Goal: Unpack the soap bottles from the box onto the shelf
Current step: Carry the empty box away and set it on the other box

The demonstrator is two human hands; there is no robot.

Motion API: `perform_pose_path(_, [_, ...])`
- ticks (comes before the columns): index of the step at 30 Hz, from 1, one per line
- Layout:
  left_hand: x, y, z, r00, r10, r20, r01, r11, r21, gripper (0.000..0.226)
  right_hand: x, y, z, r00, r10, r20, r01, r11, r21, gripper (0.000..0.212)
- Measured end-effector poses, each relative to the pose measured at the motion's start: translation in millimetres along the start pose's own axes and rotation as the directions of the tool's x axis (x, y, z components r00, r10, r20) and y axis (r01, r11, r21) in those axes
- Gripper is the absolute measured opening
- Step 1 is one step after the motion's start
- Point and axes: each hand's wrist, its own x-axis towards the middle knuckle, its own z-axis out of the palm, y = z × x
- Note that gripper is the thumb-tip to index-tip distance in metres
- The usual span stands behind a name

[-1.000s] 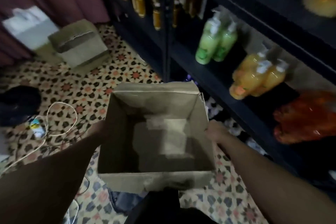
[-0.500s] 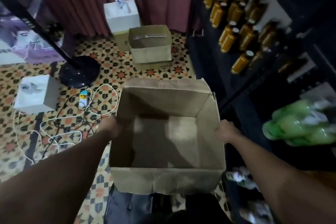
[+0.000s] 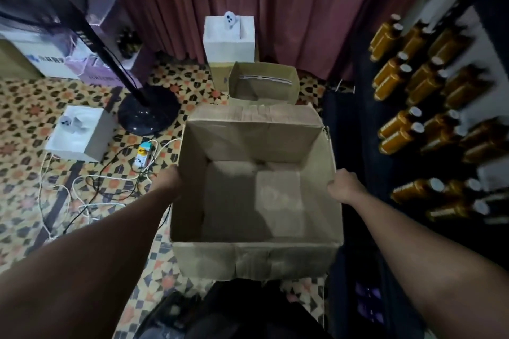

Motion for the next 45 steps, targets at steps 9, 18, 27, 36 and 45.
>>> perform_pose_path(9, [109.0, 36.8, -31.6, 0.996, 0.072, 0.053, -0.078, 0.990, 0.120, 0.016, 88.4, -56.7, -28.9, 0.996, 0.088, 0.017, -0.089, 0.995, 0.041, 0.030])
perform_pose_path(18, [275.3, 60.4, -38.5, 0.969, 0.132, 0.208, -0.165, 0.975, 0.148, 0.021, 206.3, -123.8, -13.4, 0.980, 0.189, 0.066, -0.194, 0.977, 0.092, 0.025])
perform_pose_path(27, [380.9, 42.2, 54.7, 0.954, 0.036, 0.297, -0.051, 0.998, 0.045, 0.025, 314.7, -123.9, 67.0, 0.963, 0.260, 0.078, -0.264, 0.963, 0.054, 0.017])
perform_pose_path(36, [455.4, 28.4, 161.1, 0.938, 0.028, 0.346, -0.072, 0.991, 0.115, 0.029, 407.2, -94.0, 161.8, 0.957, 0.281, 0.073, -0.284, 0.958, 0.030, 0.024])
perform_pose_path(45, [477.6, 24.9, 207.3, 0.951, -0.002, 0.311, -0.030, 0.995, 0.100, 0.021, 449.6, -93.0, 184.1, 0.960, 0.260, 0.108, -0.262, 0.965, 0.007, 0.013])
